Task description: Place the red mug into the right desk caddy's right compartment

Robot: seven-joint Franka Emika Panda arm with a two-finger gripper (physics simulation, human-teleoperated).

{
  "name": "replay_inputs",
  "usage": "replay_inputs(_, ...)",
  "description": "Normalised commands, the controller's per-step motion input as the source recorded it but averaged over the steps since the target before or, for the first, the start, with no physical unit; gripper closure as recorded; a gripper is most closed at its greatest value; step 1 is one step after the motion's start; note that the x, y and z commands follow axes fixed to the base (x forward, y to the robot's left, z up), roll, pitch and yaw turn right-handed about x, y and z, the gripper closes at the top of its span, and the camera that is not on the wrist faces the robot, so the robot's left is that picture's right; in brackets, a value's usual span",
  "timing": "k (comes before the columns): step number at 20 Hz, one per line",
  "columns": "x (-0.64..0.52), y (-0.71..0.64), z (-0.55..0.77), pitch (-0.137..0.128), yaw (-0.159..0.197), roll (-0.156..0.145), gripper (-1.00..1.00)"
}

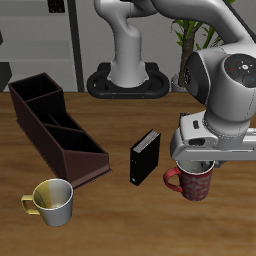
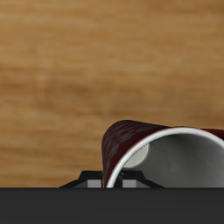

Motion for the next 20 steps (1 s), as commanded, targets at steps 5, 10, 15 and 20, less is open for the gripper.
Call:
replay_inputs(5, -0.29, -0.06, 0.73, -0.051, -0.012, 0.017, 1.0)
replay_inputs(10, -0.46, -0.13, 0.85, -0.077, 0.036, 0.003, 1.0)
replay_inputs(15, -0.5, -0.41, 0.59, -0.076, -0.008, -0.035, 1.0)
replay_inputs(20, -0.56, -0.5, 0.39, -0.055, 0.009, -0.043, 1.0)
